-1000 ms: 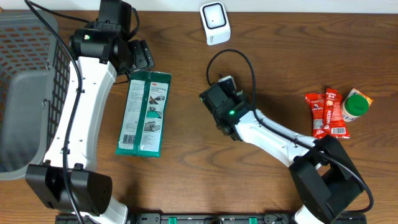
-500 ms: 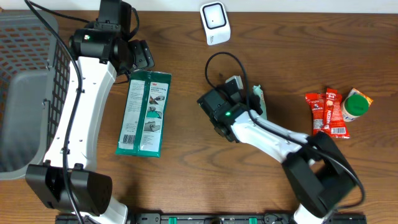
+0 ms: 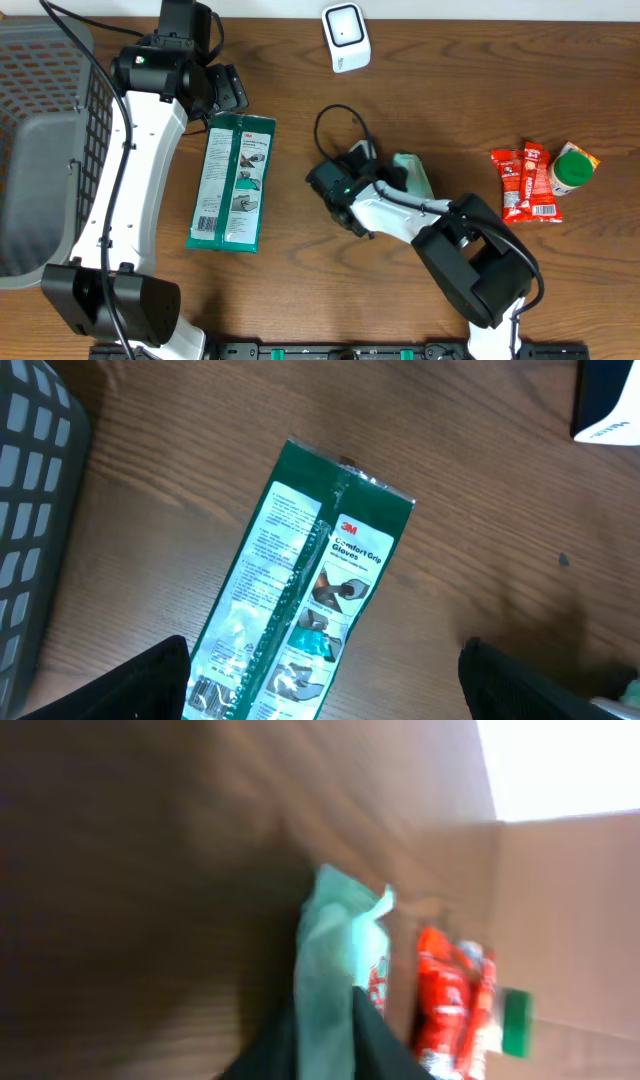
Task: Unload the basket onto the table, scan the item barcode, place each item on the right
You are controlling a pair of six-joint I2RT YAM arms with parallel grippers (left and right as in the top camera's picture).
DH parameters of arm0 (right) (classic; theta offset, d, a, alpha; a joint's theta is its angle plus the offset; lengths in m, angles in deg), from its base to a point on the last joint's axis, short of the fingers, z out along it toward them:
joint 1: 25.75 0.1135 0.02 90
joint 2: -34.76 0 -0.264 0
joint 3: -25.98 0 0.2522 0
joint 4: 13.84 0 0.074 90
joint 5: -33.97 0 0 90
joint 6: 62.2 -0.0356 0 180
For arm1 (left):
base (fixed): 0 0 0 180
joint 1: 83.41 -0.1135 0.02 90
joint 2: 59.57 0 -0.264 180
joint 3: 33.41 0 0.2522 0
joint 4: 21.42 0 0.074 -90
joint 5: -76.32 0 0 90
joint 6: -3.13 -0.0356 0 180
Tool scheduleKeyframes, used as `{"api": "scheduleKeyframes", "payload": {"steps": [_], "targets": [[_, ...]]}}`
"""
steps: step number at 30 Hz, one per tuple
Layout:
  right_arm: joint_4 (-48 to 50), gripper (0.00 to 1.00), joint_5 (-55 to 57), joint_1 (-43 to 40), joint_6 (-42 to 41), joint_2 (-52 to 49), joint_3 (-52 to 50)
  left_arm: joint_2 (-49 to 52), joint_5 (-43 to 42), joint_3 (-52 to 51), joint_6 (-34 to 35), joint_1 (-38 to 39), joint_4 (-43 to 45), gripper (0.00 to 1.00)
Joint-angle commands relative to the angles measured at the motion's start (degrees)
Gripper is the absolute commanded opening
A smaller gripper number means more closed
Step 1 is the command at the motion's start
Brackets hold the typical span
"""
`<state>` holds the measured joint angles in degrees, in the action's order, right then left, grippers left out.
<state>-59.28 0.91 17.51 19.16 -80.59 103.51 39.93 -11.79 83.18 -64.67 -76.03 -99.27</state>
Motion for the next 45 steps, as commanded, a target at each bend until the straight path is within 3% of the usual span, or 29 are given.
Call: {"api": "scheduleKeyframes", "payload": {"steps": [1,2,5,13,14,17,21,26,39,45], "targets": [[0.17,0.33,-10.8,1.07,-0.98,0.37,2.56,-0.55,0.72,0.24,-0.74,-0.2,-0.13,0.86],[0.04,0.42,-13.33,1.01,-0.98,0.37,2.93,-0.55,0.72,0.24,-0.74,-0.2,-0.13,0.86],[-2.27,0.5,-18.49,0.42,-0.96,0.79,5.05,-0.55,0.72,0.24,-0.76,-0.2,-0.13,0.86],[-13.68,0.51,-37.07,-4.2,-1.01,8.22,14.58,-0.55,0.72,0.24,-0.74,-0.2,-0.13,0.86],[-14.27,0.5,-39.65,-5.64,-1.01,9.77,14.84,-0.55,0.72,0.24,-0.74,-0.2,-0.13,0.86],[-16.65,0.33,-48.39,-11.89,-0.98,13.92,14.88,-0.55,0.72,0.24,-0.74,-0.2,-0.13,0.86],[-18.97,0.01,-54.84,-18.78,-0.96,14.4,14.64,-0.55,0.72,0.24,-0.76,-0.2,-0.13,0.86],[-15.78,0.01,-56.02,-23.37,-0.96,12.76,11.13,-0.55,0.72,0.24,-0.74,-0.2,-0.13,0.86],[-3.1,0.01,-57.61,-22.6,-3.15,11.93,-2.14,-0.55,0.72,0.24,-0.74,-0.2,-0.13,0.86],[-2.43,0.01,-58.18,-22.6,-3.54,12.44,-3.08,-0.55,0.72,0.24,-0.76,-0.2,-0.13,0.86]]}}
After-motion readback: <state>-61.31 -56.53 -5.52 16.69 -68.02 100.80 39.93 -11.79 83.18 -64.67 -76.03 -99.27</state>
